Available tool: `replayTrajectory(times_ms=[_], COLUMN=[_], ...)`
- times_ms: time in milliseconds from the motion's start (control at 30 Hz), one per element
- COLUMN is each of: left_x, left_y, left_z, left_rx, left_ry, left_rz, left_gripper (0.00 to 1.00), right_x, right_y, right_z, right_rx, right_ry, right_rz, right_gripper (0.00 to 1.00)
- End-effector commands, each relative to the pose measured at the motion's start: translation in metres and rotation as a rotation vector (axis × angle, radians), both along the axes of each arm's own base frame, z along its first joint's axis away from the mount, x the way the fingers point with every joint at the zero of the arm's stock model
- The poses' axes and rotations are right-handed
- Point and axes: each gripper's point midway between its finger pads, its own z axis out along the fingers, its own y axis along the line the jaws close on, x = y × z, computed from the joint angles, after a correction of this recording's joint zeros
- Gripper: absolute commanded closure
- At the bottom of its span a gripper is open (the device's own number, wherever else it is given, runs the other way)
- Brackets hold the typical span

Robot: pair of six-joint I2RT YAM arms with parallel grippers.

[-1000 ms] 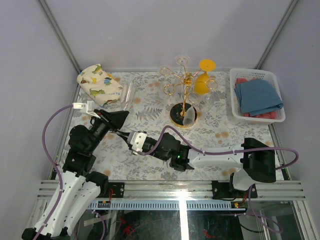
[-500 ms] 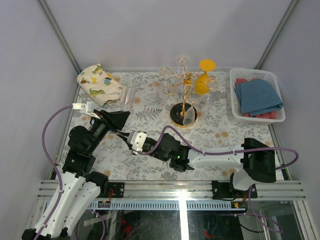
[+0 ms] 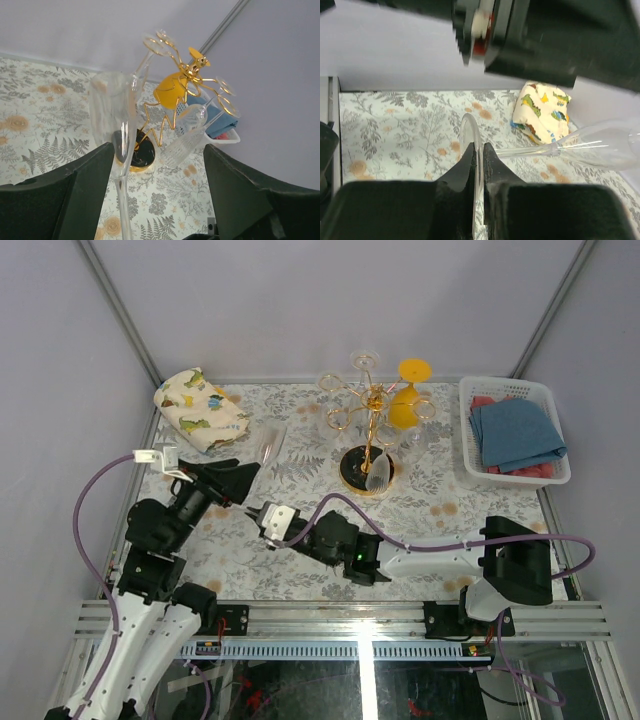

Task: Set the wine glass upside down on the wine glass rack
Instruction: Turn the wine glass upside down at the wine rack.

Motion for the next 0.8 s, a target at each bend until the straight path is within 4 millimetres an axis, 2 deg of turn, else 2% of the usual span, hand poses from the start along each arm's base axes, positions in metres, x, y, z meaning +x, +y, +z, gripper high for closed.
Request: replayTrajectory(times_ms=[0,200,433,700,767], left_x=[-0.008,-0.009,-0.012,-0.013,-0.012], left_y=[0.005,0.012,0.014,0.009,0.008], left_z=[0.022,0.02,0.016,0.016,0.019], left_rx=[0.017,0.061,0.147,0.229,0.232], left_ry=[-0.068,-0.065,-0.089,-0.14,-0.153], left_rz=[0.015,0.05,0.045,0.008,0.008], left_gripper=[0.28,0.27,0.27,0.26,0.23], right_x=[0.007,0.005,-0.005,-0.015,-0.015], right_y=[-0.02,-0.036,-0.058,-0.081,-0.088], right_z=[0.038,0.029,0.018,0.026,0.029], right_rx=[0.109,0.085,0.081,0.115,0.135], right_ry=[-0.015,0.029,0.188,0.328,0.351], right_rz=[-0.062,-0.078,-0.07,-0.063,-0.074], right_gripper=[1.0,1.0,1.0,1.0,1.0])
